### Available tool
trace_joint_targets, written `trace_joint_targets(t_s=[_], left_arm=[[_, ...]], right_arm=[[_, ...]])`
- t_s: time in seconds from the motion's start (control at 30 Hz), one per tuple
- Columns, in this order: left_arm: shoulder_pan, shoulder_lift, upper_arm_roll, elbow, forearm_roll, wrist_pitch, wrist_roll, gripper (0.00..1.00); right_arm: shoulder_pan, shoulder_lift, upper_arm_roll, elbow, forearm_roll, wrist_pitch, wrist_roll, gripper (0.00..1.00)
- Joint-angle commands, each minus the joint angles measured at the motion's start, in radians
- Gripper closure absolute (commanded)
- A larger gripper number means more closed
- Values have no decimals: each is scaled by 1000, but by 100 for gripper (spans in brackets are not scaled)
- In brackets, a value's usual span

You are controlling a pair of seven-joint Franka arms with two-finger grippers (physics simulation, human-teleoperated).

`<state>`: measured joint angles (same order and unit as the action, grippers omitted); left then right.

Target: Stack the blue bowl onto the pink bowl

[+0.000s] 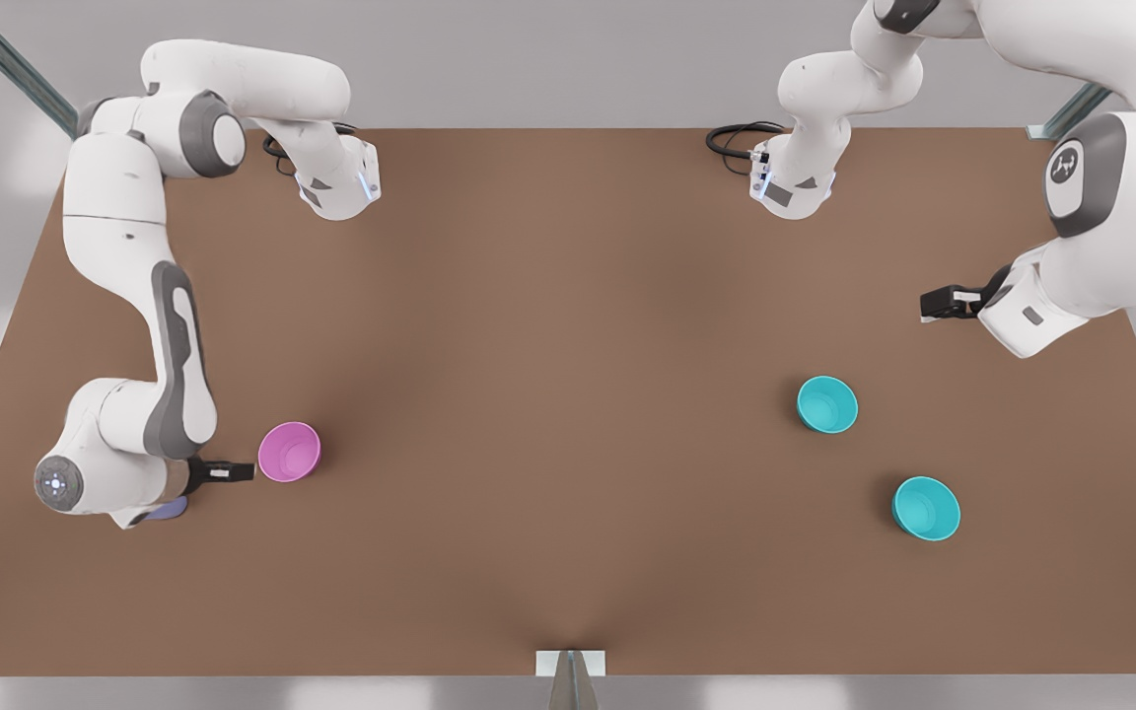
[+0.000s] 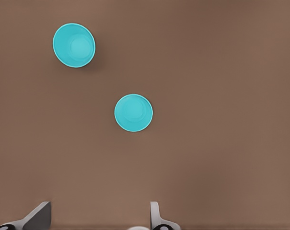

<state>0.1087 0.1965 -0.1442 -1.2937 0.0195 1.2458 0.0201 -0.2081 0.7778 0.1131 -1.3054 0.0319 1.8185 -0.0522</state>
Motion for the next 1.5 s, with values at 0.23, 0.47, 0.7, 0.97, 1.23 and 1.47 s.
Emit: trace_joint_targets(t_s=[0.23,0.47,0.7,0.97,1.23,1.47], left_arm=[[0,6,0,-1,2,-31,-3,0],[0,14,0,-1,2,-57,-3,0],[3,24,3,-2,4,-60,-3,0],[3,24,6,-1,4,-63,-2,0],[6,20,17,-1,2,-81,-2,0],[5,20,18,-1,2,-88,-2,0]], right_arm=[[-25,-86,8,-182,80,232,-4,0],[-47,-173,10,-448,82,536,-58,0],[-34,-164,14,-528,83,558,-55,0],[-30,-147,25,-529,82,556,-64,43],[-31,-152,54,-512,82,542,-73,79],[231,-66,206,-180,103,443,399,79]])
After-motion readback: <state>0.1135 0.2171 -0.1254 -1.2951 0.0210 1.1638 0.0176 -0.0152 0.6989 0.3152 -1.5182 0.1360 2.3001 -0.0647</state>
